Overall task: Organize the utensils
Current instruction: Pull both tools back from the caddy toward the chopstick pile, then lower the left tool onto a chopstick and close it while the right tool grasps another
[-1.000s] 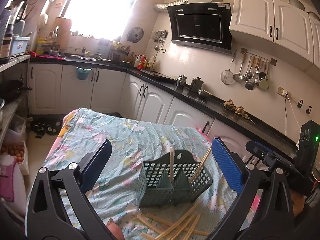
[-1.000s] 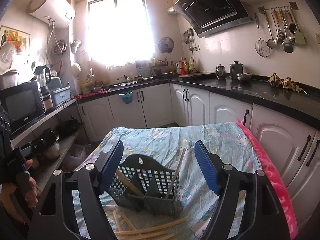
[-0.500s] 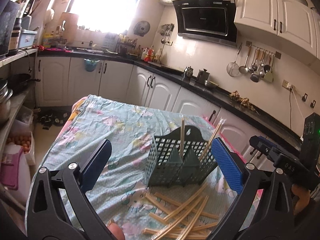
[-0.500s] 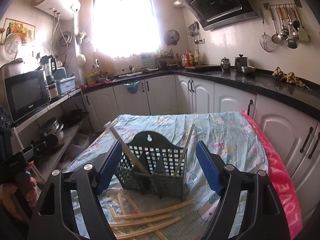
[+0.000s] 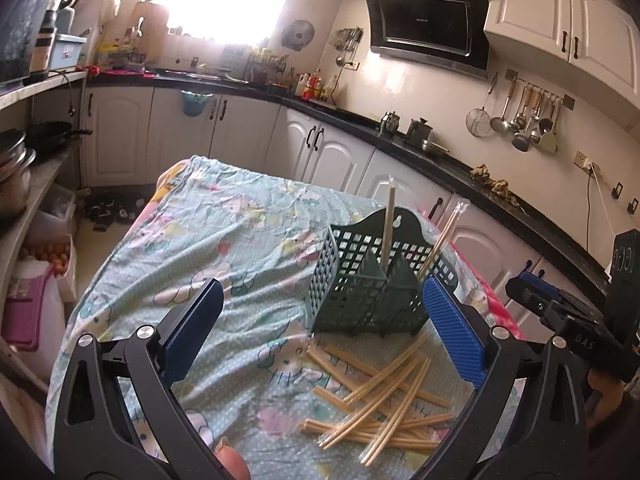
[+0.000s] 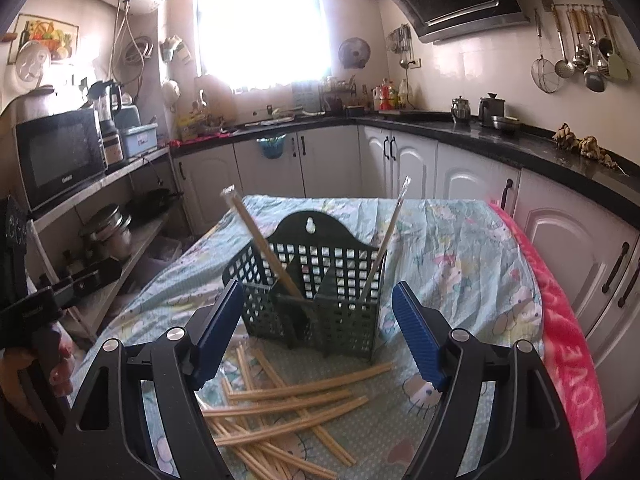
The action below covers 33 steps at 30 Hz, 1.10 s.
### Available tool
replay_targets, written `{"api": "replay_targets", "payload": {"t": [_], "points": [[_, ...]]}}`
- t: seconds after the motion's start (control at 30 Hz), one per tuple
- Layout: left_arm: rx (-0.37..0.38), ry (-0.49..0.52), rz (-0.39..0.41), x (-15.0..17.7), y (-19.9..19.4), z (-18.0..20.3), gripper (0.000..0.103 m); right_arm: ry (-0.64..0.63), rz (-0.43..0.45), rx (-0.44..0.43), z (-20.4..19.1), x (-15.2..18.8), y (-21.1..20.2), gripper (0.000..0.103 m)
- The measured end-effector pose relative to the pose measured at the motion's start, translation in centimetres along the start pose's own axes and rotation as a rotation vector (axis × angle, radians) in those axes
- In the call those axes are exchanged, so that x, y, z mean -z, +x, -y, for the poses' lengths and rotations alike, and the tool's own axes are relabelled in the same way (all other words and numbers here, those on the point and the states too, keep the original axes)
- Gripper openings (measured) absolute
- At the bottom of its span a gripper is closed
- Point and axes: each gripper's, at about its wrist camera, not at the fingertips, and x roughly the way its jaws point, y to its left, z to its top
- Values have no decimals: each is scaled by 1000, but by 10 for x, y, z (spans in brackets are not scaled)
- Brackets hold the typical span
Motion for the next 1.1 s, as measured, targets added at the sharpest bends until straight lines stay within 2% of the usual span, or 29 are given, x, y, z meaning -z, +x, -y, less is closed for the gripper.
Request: {"api": "replay_targets", "payload": {"t": [0.73, 0.93, 1.1], "points": [[-25, -60, -123, 41, 7, -26, 92, 5, -99, -7, -1, 36, 15, 74], [-15, -70, -190, 57, 13, -30, 74, 18, -129, 5, 7, 47, 21, 74], [26, -107, -294, 75, 24, -35, 48, 26, -156, 23, 12, 55, 27, 74]]}}
